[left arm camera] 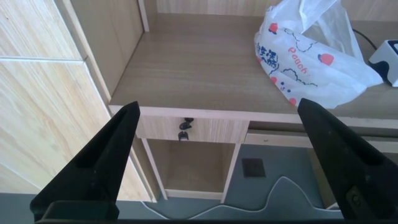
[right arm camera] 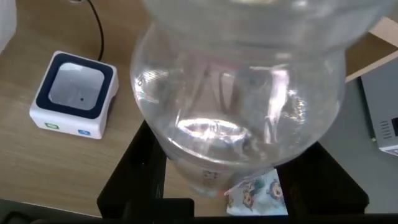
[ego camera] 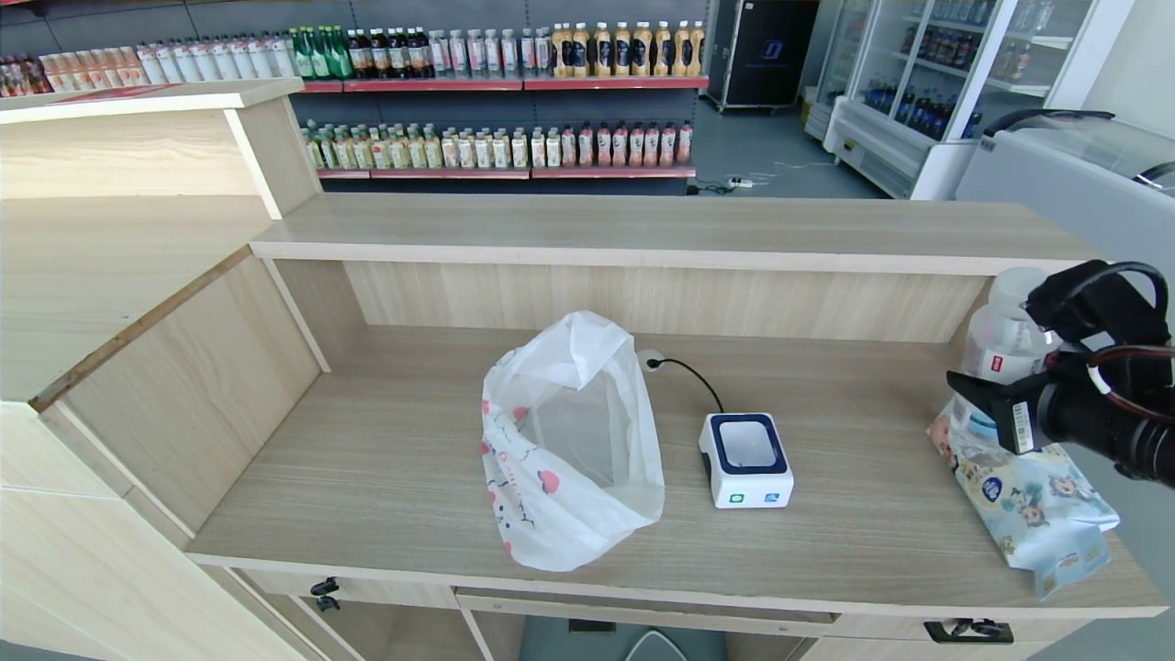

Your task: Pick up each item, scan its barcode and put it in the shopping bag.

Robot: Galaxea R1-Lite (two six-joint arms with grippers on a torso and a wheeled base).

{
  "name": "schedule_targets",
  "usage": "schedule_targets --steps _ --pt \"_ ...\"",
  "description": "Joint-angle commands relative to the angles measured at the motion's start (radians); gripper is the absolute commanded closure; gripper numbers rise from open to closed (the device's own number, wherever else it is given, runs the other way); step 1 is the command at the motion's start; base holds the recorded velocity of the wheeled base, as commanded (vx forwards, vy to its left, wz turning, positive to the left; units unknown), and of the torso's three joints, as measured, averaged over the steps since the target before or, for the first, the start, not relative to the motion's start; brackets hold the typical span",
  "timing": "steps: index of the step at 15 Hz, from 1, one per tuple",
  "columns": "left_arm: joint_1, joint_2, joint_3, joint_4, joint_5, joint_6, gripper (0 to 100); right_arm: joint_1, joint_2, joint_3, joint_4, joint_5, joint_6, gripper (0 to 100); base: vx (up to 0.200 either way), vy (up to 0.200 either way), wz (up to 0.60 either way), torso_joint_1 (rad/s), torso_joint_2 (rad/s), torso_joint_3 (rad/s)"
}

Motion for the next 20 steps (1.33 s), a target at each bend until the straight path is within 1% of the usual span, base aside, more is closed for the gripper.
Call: schedule_targets --steps 1,5,6,8,9,13,15,18,20 --pt "0.001 0.001 0.0 0.0 0.0 0.0 0 -0.004 0.005 0.004 0.004 0.0 -0.038 100 0.0 0.0 0.6 0.007 0.0 0.007" --pt "0.001 0.001 0.0 0.0 0.0 0.0 0 0.031 0.035 -0.007 -0.03 0.0 -0.09 100 0.0 0.0 0.6 0.001 0.0 0.002" --pt "0.0 0.001 0.0 0.0 0.0 0.0 0 0.034 0.049 -0.018 -0.033 0.014 -0.095 100 0.0 0.0 0.6 -0.007 0.0 0.012" --pt "0.0 0.001 0.0 0.0 0.0 0.0 0 0.033 0.114 -0.062 -0.034 0.052 -0.11 100 0.0 0.0 0.0 0.0 0.0 0.0" --pt "0.0 0.001 0.0 0.0 0.0 0.0 0 0.033 0.149 -0.076 -0.039 0.053 -0.113 100 0.0 0.0 0.0 -0.071 0.14 0.105" --pt "0.001 0.001 0.0 0.0 0.0 -0.002 0 0.031 0.285 -0.053 -0.188 0.067 -0.155 100 0.0 0.0 0.0 -0.139 0.34 0.203" --pt "0.001 0.001 0.0 0.0 0.0 -0.002 0 0.023 0.342 -0.076 -0.244 0.127 -0.176 100 0.0 0.0 0.0 -0.139 0.35 0.198" --pt "0.0 0.001 0.0 0.0 0.0 0.0 0 0.022 0.374 -0.108 -0.263 0.253 -0.227 100 0.0 0.0 0.0 -0.043 0.12 0.071" --pt "0.001 0.001 0.0 0.0 0.0 0.0 0 0.003 0.399 -0.137 -0.284 0.323 -0.307 100 0.0 0.0 0.0 0.0 0.0 0.0"
